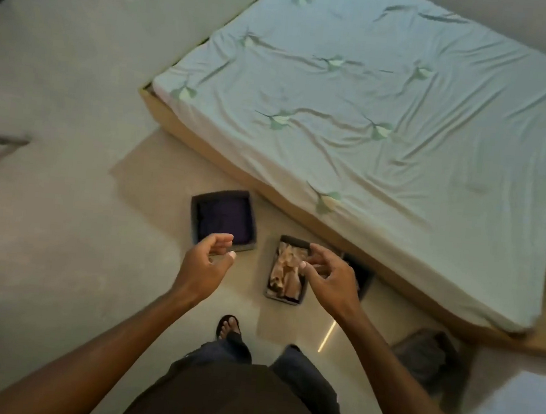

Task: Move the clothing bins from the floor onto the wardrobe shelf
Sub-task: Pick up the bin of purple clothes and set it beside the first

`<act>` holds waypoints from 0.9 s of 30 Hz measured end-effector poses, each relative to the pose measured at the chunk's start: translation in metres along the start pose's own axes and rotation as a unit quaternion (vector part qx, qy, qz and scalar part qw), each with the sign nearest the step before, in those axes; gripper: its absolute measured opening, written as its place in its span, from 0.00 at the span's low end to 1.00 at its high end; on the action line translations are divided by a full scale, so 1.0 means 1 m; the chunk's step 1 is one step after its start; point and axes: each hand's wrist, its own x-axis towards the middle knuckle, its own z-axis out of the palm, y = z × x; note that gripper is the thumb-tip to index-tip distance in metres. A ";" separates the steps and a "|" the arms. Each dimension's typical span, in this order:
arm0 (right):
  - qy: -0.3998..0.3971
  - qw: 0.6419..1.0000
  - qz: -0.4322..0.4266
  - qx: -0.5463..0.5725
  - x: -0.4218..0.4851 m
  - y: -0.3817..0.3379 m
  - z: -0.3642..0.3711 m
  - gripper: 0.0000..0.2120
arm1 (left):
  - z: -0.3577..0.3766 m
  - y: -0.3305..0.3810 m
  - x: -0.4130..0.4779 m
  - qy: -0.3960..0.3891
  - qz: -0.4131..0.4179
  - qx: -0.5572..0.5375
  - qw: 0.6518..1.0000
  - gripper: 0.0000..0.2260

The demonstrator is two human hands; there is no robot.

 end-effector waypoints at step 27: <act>-0.240 0.879 0.109 -0.397 0.456 0.302 0.391 0.29 | 0.089 -0.478 0.398 -0.048 -0.362 0.089 0.927 0.20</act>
